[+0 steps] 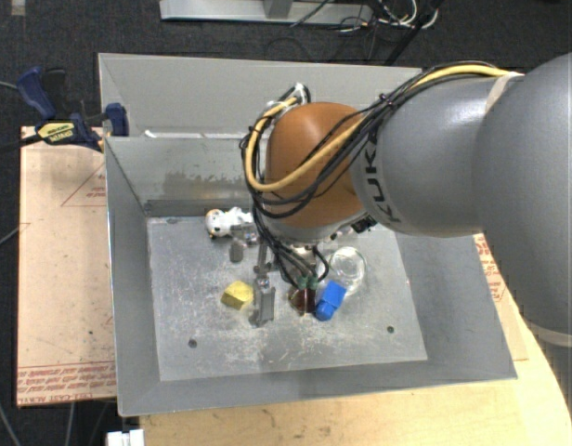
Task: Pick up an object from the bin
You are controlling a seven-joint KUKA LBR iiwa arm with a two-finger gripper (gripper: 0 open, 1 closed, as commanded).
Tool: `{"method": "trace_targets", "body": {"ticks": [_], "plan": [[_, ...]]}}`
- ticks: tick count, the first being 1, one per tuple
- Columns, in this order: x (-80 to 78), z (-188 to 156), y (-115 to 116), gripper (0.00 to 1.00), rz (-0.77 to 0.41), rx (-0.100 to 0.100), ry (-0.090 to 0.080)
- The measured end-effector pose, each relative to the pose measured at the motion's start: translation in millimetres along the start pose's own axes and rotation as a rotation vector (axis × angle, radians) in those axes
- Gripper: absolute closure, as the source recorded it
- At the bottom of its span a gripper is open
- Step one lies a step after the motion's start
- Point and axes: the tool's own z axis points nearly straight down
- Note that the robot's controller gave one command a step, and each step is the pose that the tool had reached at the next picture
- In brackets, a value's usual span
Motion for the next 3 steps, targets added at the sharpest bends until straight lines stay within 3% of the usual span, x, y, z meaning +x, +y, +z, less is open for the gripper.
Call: {"method": "trace_targets", "body": {"ticks": [1,2,3], "plan": [[-6.1,9,2,0.00,0.017,-0.001,-0.007],[-1.6,72,-3,0.00,0.008,-0.001,-0.001],[7.9,68,4,1.00,0.105,-0.003,-0.006]]}}
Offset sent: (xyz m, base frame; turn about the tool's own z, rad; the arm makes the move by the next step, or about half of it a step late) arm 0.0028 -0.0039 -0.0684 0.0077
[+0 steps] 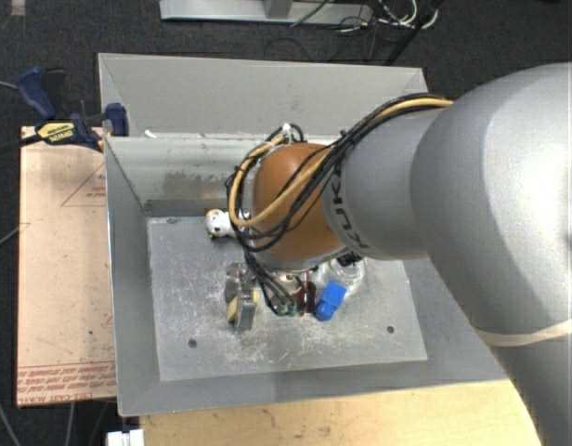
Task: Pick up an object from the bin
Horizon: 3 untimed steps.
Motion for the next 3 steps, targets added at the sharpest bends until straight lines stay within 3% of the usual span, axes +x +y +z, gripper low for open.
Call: {"method": "trace_targets", "body": {"ticks": [3], "plan": [[1.5,-15,-1,1.00,0.001,0.002,0.005]]}}
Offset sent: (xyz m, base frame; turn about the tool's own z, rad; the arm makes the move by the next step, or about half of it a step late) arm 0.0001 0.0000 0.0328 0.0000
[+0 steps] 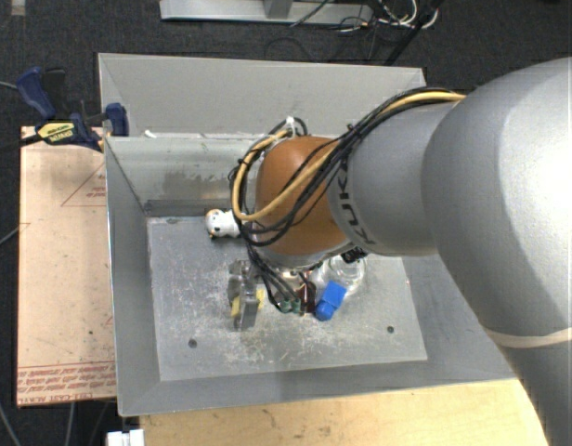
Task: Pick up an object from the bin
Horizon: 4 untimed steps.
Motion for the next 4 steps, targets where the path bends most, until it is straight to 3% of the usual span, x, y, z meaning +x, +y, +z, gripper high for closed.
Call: {"method": "trace_targets", "body": {"ticks": [4], "plan": [[-1.3,-60,0,1.00,0.001,-0.001,-0.006]]}}
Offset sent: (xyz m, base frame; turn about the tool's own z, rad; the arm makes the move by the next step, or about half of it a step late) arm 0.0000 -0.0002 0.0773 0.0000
